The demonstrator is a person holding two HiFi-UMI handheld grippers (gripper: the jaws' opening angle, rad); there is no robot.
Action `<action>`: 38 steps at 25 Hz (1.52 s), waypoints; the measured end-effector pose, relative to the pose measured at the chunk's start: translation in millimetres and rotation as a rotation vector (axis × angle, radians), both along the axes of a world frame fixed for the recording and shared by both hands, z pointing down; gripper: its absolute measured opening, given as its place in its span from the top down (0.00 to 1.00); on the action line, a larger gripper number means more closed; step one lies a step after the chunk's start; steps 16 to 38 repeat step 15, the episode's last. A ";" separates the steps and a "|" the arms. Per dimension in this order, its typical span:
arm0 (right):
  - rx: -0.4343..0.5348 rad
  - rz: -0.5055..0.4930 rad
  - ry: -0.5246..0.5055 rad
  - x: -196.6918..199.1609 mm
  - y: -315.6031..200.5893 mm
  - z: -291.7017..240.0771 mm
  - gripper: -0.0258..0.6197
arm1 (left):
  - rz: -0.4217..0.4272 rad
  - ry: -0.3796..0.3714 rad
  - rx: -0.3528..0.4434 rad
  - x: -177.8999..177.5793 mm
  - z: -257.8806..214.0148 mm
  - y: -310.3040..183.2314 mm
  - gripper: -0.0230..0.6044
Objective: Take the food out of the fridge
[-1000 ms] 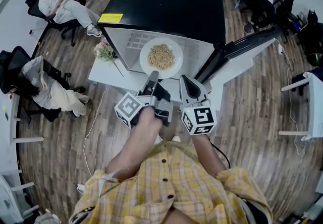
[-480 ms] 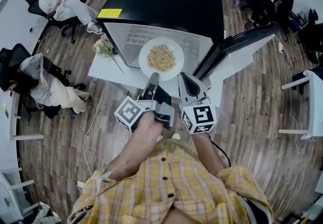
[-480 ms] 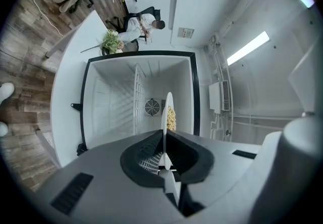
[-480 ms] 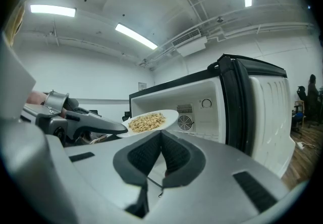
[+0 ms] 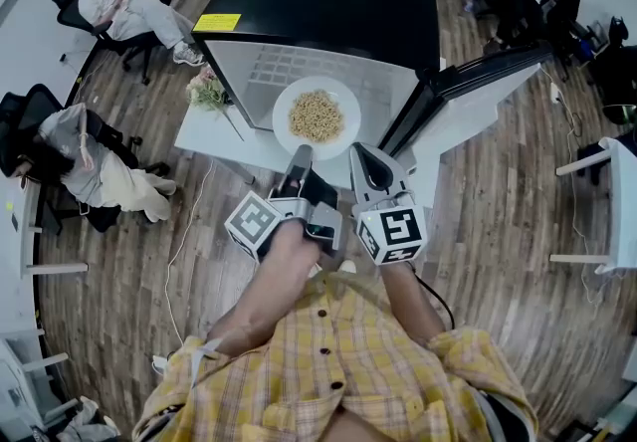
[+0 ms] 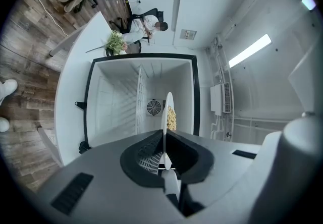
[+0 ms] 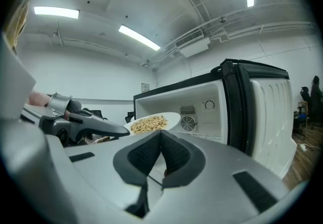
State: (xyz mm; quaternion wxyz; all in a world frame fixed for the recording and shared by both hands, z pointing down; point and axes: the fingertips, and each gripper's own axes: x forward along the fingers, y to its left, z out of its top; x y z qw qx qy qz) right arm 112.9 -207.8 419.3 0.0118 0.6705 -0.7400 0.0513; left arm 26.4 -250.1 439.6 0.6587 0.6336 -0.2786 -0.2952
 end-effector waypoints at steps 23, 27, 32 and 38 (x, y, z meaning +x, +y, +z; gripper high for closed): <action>0.007 0.009 0.009 -1.5 7.6 -2.5 0.95 | 0.004 0.010 0.009 -3.7 -4.8 7.4 0.94; 0.007 0.009 0.009 -1.5 7.6 -2.5 0.95 | 0.004 0.010 0.009 -3.7 -4.8 7.4 0.94; 0.007 0.009 0.009 -1.5 7.6 -2.5 0.95 | 0.004 0.010 0.009 -3.7 -4.8 7.4 0.94; 0.007 0.009 0.009 -1.5 7.6 -2.5 0.95 | 0.004 0.010 0.009 -3.7 -4.8 7.4 0.94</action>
